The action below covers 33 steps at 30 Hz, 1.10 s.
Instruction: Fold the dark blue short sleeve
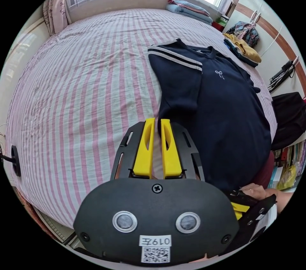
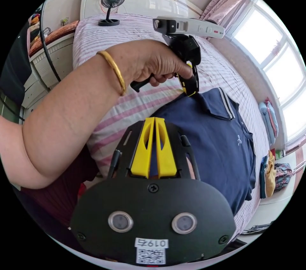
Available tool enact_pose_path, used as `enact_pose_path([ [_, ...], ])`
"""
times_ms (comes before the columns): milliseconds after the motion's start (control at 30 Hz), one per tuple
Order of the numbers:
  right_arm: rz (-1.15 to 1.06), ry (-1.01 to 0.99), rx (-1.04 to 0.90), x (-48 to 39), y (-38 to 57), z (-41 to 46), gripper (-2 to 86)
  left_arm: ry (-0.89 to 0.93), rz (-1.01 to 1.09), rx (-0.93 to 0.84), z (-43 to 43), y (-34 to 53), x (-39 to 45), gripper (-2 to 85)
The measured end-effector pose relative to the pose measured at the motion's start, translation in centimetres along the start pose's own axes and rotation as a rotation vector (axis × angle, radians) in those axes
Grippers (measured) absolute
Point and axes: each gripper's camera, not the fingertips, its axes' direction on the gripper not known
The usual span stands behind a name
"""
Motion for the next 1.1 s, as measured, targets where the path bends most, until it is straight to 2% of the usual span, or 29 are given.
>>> enact_pose_path([
  [200,-0.06,0.165,0.022,-0.2,4.6,0.8,-0.6,0.085,-0.056,0.006,-0.4,2.2,3.2,1.4],
  [333,-0.161,0.367,0.096,-1.3,8.9,0.4,-0.7,-0.055,-0.111,-0.03,-1.5,3.9,7.2,1.2],
  [467,-0.183,0.418,0.213,-0.6,14.1,-1.8,-0.7,-0.138,-0.09,0.033,-4.1,4.8,14.1,1.1],
  [567,-0.035,0.25,0.246,4.6,19.7,-3.9,-0.8,-0.076,0.018,0.16,-5.8,5.2,21.6,1.0],
  [667,0.222,0.016,0.313,13.9,27.8,-5.7,-0.9,-0.013,0.117,0.276,-6.3,5.9,30.5,0.9],
  [733,0.419,-0.133,0.452,22.1,36.2,-7.0,-0.9,0.038,0.18,0.329,-6.0,6.5,36.1,0.9],
  [867,0.631,-0.118,0.503,33.0,48.4,-7.4,-0.9,0.148,0.261,0.43,-3.8,7.5,49.2,0.9],
  [1000,0.81,-0.092,0.567,43.5,60.1,-6.7,-0.6,0.113,0.287,0.454,-1.3,6.8,59.2,1.0],
  [1100,0.954,-0.039,0.641,50.9,67.0,-5.3,0.4,0.086,0.384,0.443,0.9,4.9,67.0,1.3],
])
